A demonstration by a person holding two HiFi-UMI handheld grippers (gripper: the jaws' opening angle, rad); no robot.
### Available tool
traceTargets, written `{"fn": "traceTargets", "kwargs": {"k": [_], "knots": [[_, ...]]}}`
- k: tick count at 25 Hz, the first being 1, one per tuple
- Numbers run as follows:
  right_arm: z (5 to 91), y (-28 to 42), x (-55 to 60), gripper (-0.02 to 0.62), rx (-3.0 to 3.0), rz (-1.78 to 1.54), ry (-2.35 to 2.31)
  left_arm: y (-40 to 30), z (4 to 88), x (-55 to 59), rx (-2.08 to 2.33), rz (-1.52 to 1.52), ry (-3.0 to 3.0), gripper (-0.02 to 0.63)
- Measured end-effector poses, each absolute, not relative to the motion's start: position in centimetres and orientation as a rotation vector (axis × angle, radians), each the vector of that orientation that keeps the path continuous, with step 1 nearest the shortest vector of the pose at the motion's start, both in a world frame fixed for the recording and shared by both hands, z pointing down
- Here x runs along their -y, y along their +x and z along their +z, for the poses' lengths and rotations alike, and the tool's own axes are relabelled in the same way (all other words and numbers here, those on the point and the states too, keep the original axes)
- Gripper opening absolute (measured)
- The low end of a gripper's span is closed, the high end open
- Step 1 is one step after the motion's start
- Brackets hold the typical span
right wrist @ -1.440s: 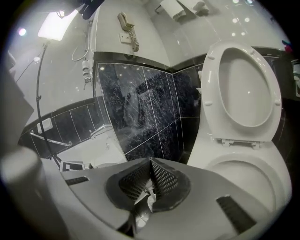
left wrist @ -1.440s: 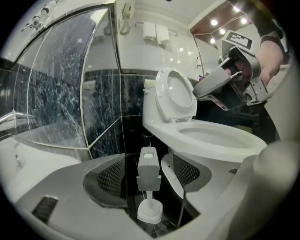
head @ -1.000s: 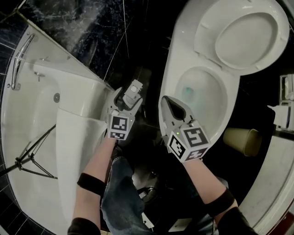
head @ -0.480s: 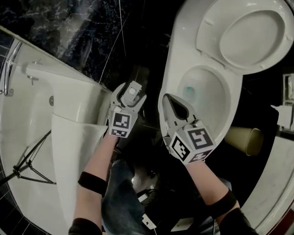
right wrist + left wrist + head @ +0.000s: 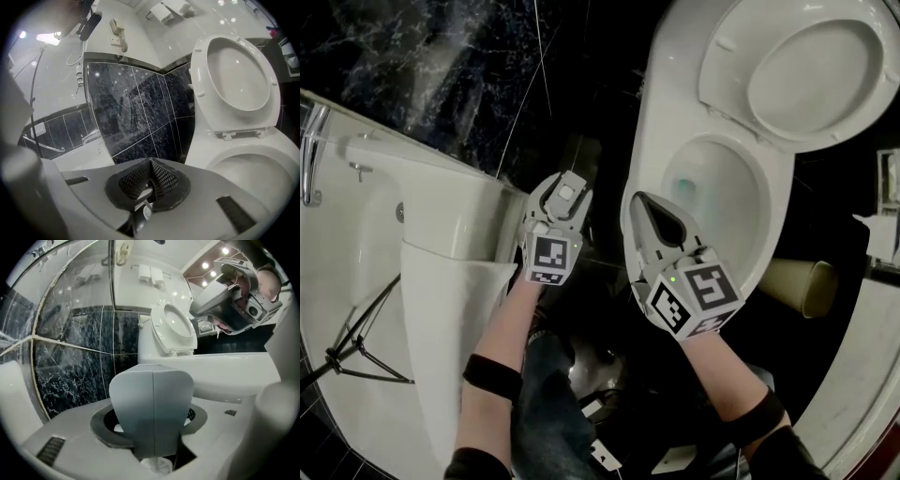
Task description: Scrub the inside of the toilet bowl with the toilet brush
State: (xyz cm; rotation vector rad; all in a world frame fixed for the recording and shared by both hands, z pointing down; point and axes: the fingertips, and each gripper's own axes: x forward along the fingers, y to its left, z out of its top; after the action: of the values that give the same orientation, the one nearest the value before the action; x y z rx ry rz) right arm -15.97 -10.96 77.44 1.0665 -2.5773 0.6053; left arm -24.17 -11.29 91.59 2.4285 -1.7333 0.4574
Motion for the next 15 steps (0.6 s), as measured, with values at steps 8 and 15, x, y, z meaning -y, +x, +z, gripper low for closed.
{"fn": "traceTargets", "kwargs": {"k": [8, 15], "knots": [[78.0, -15.2, 10.9, 0.005, 2.563, 0.608, 1.066, -24.0, 91.3, 10.8, 1.724, 0.456, 2.442, 0.244], [77.3, -14.8, 11.2, 0.005, 2.568, 0.635, 1.069, -24.9, 89.2, 10.7, 1.754, 0.454, 2.402, 0.244]]}}
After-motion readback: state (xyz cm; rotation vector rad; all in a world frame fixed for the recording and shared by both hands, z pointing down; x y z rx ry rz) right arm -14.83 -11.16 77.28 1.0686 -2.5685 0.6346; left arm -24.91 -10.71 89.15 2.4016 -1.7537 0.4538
